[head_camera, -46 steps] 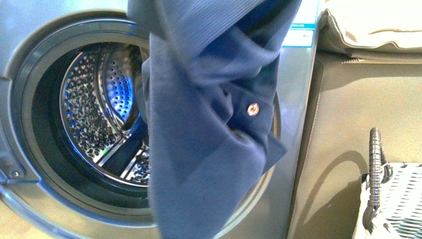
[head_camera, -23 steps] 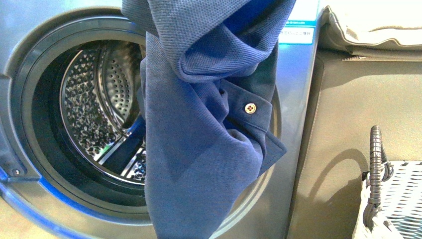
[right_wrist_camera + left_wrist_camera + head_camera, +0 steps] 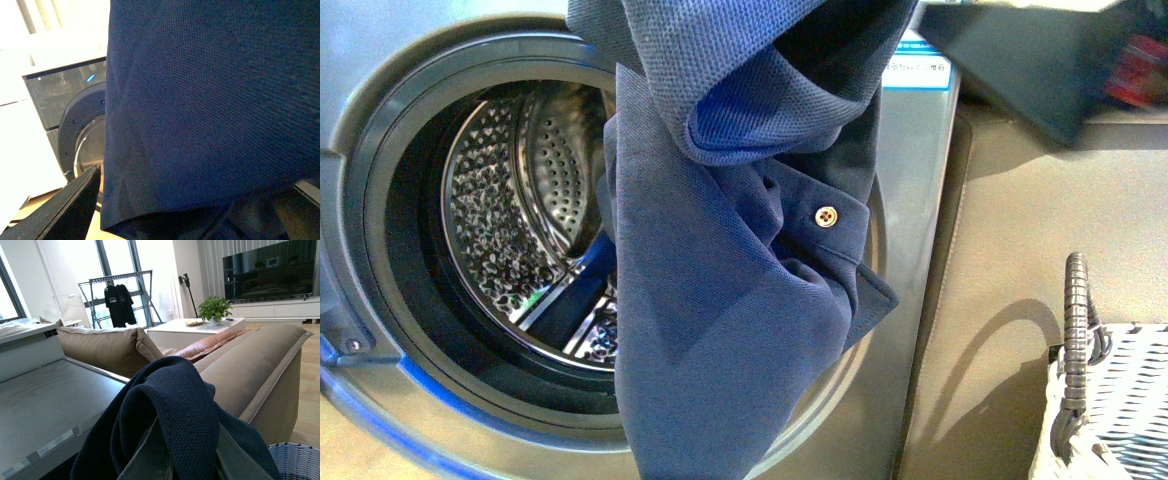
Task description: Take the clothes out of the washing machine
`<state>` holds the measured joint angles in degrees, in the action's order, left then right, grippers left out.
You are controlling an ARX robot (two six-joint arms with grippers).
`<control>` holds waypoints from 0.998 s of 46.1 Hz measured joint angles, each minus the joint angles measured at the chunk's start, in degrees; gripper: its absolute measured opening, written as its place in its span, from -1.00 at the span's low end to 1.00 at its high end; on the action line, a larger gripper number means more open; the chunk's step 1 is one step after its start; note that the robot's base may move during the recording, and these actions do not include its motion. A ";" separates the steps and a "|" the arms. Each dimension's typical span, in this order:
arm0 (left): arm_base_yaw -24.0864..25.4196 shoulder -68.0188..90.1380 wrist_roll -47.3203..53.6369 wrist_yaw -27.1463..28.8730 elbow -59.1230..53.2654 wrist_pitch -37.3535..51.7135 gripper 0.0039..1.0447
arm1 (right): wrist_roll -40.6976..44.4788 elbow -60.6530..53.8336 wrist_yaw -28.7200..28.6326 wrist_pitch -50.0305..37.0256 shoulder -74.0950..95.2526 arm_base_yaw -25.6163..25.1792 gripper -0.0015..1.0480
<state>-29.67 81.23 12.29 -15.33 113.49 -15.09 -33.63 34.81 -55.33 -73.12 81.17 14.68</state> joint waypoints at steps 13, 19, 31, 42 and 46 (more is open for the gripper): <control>0.00 0.00 0.00 0.00 0.00 0.00 -0.87 | 0.81 7.21 -0.61 3.19 5.31 2.62 0.85; 0.00 0.00 0.00 0.00 0.00 0.00 -0.87 | 1.62 11.45 1.97 6.71 7.93 3.93 0.85; 0.00 0.00 0.13 0.13 0.00 0.00 -0.87 | 2.89 20.59 10.53 11.17 14.75 6.60 0.85; 0.00 0.00 0.13 0.22 0.00 0.00 -0.87 | 6.34 27.98 21.68 15.87 19.23 9.01 0.85; 0.00 0.00 0.13 0.26 0.00 0.00 -0.87 | 9.29 29.68 25.33 17.77 19.93 10.16 0.85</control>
<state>-29.67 81.23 12.43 -15.07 113.49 -15.09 -24.34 64.49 -30.00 -55.35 101.10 24.84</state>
